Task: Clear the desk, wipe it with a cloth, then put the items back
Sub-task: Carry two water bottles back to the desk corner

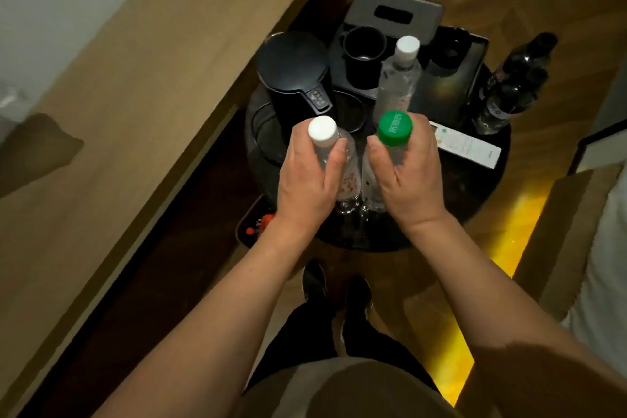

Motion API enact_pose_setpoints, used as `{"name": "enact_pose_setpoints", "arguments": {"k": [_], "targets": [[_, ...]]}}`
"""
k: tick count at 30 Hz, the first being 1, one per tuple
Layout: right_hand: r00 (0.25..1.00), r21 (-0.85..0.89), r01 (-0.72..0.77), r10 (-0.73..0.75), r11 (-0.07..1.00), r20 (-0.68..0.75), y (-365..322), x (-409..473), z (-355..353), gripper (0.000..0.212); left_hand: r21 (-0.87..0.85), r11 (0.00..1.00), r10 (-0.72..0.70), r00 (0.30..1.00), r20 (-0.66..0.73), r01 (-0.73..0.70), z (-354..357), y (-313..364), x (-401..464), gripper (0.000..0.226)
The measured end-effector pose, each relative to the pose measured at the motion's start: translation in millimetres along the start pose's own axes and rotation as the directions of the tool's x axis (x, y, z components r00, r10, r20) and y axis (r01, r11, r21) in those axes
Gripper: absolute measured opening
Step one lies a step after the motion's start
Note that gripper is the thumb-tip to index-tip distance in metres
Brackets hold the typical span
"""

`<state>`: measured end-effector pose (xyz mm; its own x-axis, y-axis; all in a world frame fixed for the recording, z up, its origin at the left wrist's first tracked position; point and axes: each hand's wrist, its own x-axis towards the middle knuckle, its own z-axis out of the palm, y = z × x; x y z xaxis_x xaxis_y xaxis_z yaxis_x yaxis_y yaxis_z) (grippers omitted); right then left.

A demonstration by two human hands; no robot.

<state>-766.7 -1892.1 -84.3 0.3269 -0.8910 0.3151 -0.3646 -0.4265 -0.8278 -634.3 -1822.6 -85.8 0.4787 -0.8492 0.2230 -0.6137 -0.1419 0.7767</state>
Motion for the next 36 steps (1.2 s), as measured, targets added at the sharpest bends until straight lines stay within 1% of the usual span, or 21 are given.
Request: {"name": "enact_pose_setpoints", "arguments": {"k": [5,8,10,12,15,19,22,24,29,33,36], "targets": [[0.986,0.07,0.092,-0.1,0.993,0.131,-42.4,-10.4,45.8,0.038,0.104,0.991,-0.064,0.983,-0.175,0.083,-70.7,-24.9,-25.8,0.05],[0.956,0.118,0.185,-0.206,0.976,0.209,-73.3,-18.5,79.6,0.035,0.119,0.979,-0.122,0.947,-0.298,0.163,-114.2,-43.3,-46.4,0.053],[0.931,0.156,0.205,-0.242,0.966,0.275,-95.1,-27.3,104.0,0.036,0.098,0.97,-0.173,0.911,-0.374,0.225,-142.7,-56.2,-62.3,0.053],[0.9,0.185,0.216,-0.269,0.959,0.343,-118.0,-38.6,129.7,0.038,0.107,0.958,-0.193,0.871,-0.451,0.267,-170.5,-69.6,-78.8,0.051],[0.849,0.226,0.264,-0.336,0.938,0.407,-153.7,-57.8,166.6,0.038,0.105,0.937,-0.225,0.806,-0.548,0.333,-211.3,-87.4,-104.1,0.05],[0.785,0.302,0.273,-0.393,0.913,0.479,-201.0,-85.6,211.8,0.044,0.089,0.915,-0.247,0.72,-0.648,0.394,-265.9,-109.1,-138.3,0.047],[0.724,0.371,0.271,-0.442,0.888,0.529,-233.3,-110.0,243.1,0.039,0.083,0.898,-0.255,0.663,-0.704,0.433,-301.4,-123.9,-165.6,0.045],[0.671,0.413,0.283,-0.486,0.866,0.56,-252.3,-126.2,261.9,0.037,0.066,0.883,-0.262,0.605,-0.752,0.464,-321.0,-131.8,-185.8,0.044],[0.518,0.509,0.291,-0.581,0.81,0.628,-288.3,-167.2,298.8,0.035,0.043,0.821,-0.248,0.422,-0.872,0.57,-357.2,-140.5,-239.5,0.041],[0.362,0.596,0.279,-0.658,0.753,0.661,-313.4,-200.5,318.7,0.03,-0.015,0.747,-0.243,0.253,-0.936,0.665,-373.8,-135.4,-280.9,0.046],[0.209,0.677,0.219,-0.711,0.703,0.671,-331.1,-225.8,329.4,0.029,-0.081,0.715,-0.223,0.116,-0.968,0.695,-380.5,-120.2,-312.4,0.05]]}}
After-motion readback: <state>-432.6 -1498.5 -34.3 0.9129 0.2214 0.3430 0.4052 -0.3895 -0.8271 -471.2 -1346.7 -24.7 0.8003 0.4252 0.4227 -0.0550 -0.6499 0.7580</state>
